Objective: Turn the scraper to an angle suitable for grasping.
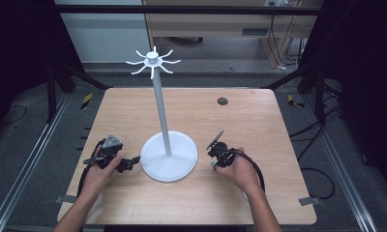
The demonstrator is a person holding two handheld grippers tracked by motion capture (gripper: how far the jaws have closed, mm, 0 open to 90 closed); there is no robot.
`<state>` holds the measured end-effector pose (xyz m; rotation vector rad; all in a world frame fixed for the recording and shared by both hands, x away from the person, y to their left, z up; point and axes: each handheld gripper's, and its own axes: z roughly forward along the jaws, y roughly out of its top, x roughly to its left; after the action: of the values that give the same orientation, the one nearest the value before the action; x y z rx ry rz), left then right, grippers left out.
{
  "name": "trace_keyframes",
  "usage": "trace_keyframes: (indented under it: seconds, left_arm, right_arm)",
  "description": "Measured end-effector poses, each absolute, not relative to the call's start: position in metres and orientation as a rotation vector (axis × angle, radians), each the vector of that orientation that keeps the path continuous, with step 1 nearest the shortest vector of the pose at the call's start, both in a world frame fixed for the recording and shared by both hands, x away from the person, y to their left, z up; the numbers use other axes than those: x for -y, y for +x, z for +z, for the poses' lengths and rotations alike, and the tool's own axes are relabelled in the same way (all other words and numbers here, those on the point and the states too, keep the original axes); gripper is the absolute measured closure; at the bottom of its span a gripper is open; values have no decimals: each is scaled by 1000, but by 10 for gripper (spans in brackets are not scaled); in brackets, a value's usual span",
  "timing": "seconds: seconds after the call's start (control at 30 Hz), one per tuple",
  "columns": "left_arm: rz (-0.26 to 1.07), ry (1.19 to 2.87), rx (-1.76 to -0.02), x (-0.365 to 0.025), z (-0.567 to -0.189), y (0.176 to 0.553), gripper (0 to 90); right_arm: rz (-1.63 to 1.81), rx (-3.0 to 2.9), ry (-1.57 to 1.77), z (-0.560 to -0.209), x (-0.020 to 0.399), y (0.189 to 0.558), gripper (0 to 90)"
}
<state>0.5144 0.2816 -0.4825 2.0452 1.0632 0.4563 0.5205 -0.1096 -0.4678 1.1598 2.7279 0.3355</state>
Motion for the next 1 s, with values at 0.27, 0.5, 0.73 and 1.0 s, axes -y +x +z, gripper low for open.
trace_keyframes:
  seconds: [0.27, 0.5, 0.73, 1.0]
  left_arm:
    - [456, 2046, -1064, -282, -483, 515, 43]
    - [458, 2048, -1064, -281, -483, 514, 43]
    - [459, 2048, -1065, -282, -483, 514, 43]
    - [460, 2039, -1075, -282, -483, 514, 43]
  right_arm:
    - [500, -2635, 1254, -447, 125, 512, 739]
    - [663, -2533, 1282, -424, 147, 501, 740]
    - [813, -2441, 1308, -408, 166, 487, 740]
    - [909, -2354, 1300, -400, 177, 475, 741]
